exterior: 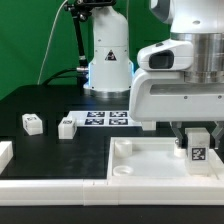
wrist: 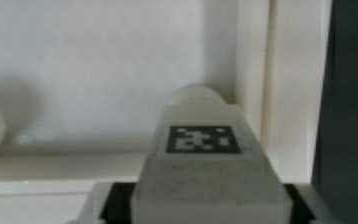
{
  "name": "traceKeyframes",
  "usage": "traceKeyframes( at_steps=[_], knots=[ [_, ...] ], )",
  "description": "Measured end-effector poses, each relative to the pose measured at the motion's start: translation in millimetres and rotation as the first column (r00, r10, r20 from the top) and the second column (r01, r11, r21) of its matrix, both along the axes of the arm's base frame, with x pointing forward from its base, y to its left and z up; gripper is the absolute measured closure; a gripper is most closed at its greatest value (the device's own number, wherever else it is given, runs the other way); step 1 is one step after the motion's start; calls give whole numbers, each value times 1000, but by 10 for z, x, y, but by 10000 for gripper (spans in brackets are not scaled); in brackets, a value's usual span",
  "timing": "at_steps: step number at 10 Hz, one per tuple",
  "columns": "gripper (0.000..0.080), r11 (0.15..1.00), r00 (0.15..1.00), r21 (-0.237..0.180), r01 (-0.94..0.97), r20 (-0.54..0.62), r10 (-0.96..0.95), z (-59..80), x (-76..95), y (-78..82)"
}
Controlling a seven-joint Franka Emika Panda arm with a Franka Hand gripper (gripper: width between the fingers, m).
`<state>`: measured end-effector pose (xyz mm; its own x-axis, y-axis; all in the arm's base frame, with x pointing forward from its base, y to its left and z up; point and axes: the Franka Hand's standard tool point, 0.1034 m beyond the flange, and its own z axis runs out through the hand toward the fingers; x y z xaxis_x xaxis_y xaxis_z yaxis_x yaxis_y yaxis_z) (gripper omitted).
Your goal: Assemble one leg
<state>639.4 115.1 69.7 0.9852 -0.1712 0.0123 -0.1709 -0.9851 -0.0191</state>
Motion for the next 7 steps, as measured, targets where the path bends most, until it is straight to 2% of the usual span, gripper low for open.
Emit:
traceKeyframes(
  at_steps=[3, 5, 7],
  knots=[
    [509, 966, 966, 5, 260, -6, -260, -2, -2, 0],
    [509, 930, 930, 5, 367, -9, -367, -6, -4, -4],
    [509, 838, 839, 17, 545, -20, -544, -10, -9, 18]
  ],
)
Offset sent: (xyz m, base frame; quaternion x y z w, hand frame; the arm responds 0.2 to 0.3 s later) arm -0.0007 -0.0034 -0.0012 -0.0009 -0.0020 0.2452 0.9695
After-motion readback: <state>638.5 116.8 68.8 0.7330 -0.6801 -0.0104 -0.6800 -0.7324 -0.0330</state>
